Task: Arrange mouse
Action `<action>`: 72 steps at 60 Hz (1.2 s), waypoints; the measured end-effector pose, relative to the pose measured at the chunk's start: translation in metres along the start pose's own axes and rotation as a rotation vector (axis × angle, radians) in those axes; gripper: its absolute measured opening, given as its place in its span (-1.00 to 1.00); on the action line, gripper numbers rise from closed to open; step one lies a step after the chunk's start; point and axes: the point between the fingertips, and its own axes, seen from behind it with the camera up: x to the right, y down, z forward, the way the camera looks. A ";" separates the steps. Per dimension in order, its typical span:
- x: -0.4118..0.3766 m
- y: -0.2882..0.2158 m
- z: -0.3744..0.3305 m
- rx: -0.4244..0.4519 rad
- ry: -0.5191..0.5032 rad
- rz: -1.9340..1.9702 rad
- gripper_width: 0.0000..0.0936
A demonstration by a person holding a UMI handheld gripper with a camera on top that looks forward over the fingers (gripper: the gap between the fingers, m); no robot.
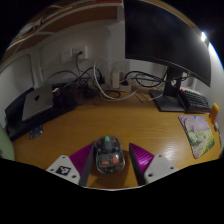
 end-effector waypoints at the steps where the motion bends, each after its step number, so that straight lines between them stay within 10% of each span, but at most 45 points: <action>1: -0.001 0.000 0.000 0.001 -0.003 -0.002 0.44; 4: 0.001 -0.001 0.001 0.002 0.014 -0.007 0.00; 13: -0.001 0.000 -0.001 -0.022 0.007 0.005 -0.10; 34: 0.037 -0.042 -0.037 -0.007 -0.008 0.033 -0.12; 53: 0.252 -0.108 -0.066 0.114 0.185 0.042 -0.12; 72: 0.395 -0.041 -0.023 0.051 0.243 0.070 -0.12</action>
